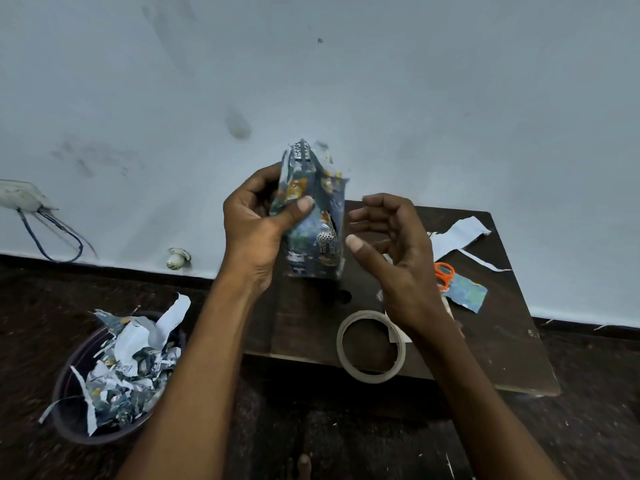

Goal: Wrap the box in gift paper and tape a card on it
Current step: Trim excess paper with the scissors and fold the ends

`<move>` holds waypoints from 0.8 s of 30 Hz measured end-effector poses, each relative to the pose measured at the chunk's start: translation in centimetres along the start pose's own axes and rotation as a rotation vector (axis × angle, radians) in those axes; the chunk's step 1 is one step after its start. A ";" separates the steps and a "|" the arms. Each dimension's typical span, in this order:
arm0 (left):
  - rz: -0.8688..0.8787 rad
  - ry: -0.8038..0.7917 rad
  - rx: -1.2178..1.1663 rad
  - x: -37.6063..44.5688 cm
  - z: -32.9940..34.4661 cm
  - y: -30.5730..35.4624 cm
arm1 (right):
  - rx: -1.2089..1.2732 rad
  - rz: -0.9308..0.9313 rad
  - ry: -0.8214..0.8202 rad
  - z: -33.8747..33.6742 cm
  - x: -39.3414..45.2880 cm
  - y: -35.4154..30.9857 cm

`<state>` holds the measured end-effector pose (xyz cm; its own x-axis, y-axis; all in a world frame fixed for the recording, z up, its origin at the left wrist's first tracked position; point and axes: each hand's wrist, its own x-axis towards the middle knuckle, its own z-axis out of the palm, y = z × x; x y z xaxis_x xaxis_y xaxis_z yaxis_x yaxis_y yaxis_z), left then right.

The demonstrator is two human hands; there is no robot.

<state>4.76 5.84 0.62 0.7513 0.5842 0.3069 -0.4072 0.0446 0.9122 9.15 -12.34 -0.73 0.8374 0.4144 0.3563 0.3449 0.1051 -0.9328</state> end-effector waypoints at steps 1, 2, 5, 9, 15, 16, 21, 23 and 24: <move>-0.019 0.006 -0.036 0.0 0.1 -0.1 | -0.031 -0.018 0.000 0.4 0.0 -0.1; -0.038 0.009 -0.055 -0.1 0.2 -0.1 | -0.060 -0.032 0.009 0.8 0.0 -0.2; -0.084 -0.019 -0.057 -0.5 0.4 -0.3 | -0.124 -0.051 0.061 1.7 0.2 -0.3; -0.141 -0.128 -0.088 -1.1 0.4 0.0 | -0.190 -0.084 0.117 2.2 0.6 -0.2; -0.181 -0.141 -0.198 -1.9 0.2 0.2 | -0.251 -0.249 0.211 2.9 0.6 -0.9; -0.185 -0.156 -0.170 -2.0 0.2 0.3 | -0.250 -0.263 0.234 3.0 0.6 -1.3; -0.144 -0.266 0.086 -2.3 0.4 0.6 | -0.443 -0.408 0.270 2.4 0.6 -2.6; -0.135 -0.307 0.134 -2.3 0.4 0.8 | -0.547 -0.418 0.251 2.1 0.6 -3.0; -0.134 -0.326 0.148 -2.3 0.5 0.9 | -0.590 -0.419 0.243 2.0 0.7 -3.2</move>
<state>2.91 4.14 0.89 0.9283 0.2916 0.2306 -0.2326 -0.0284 0.9722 7.78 -10.60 2.35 0.6329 0.2288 0.7396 0.7666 -0.3185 -0.5575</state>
